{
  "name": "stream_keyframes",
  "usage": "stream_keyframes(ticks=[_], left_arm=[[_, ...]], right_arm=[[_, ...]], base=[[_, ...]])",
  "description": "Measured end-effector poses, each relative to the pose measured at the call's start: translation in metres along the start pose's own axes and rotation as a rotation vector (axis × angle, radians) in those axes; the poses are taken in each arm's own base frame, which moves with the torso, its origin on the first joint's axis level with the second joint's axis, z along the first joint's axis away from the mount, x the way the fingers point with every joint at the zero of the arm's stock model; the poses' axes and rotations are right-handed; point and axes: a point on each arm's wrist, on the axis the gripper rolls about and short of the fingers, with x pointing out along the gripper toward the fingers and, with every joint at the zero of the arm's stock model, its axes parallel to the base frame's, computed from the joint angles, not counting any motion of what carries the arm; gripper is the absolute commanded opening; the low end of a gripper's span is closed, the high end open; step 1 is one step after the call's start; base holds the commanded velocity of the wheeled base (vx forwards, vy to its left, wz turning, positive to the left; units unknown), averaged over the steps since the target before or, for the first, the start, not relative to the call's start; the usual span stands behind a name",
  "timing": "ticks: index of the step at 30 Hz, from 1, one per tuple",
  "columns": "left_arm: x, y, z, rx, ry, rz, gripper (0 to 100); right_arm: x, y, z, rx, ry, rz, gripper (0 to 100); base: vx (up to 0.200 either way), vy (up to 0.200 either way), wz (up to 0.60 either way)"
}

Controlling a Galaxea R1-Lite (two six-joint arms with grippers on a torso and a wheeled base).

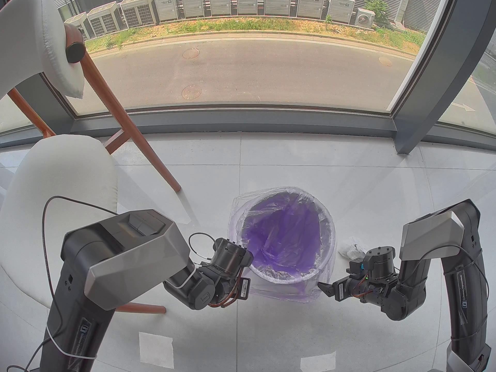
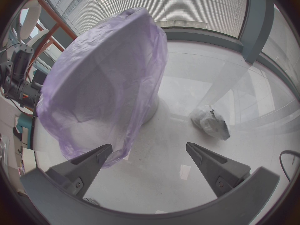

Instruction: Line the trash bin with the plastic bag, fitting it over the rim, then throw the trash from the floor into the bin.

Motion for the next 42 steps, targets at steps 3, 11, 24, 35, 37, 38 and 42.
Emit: stream_keyframes(ticks=[3,11,24,35,37,38,42], left_arm=[[0.003,-0.001,-0.001,0.000,-0.008,0.014,0],[0.005,-0.003,0.006,-0.018,-0.081,-0.006,100],[-0.062,0.007,-0.002,0.005,-0.081,-0.027,100],[-0.197,0.030,0.007,-0.025,-0.260,-0.128,100],[-0.219,0.036,0.006,-0.034,-0.301,-0.147,100],[-0.229,0.039,0.005,-0.040,-0.322,-0.156,100],[-0.268,0.057,0.002,-0.077,-0.418,-0.176,100]], right_arm=[[0.002,-0.002,0.001,0.002,-0.007,-0.017,100],[0.002,-0.004,0.003,0.003,-0.023,-0.021,100],[-0.017,-0.008,0.009,-0.024,-0.030,0.011,100],[-0.034,-0.018,0.016,-0.023,-0.076,0.019,100],[-0.041,-0.019,0.019,-0.021,-0.093,0.026,100],[-0.046,-0.021,0.021,-0.019,-0.101,0.027,100],[-0.072,-0.033,0.030,0.004,-0.147,0.018,100]], base=[[0.000,0.000,0.00],[0.000,0.000,0.00],[0.000,0.000,0.00],[0.000,0.000,0.00],[0.000,0.000,0.00],[0.000,0.000,0.00],[0.000,0.000,0.00]])
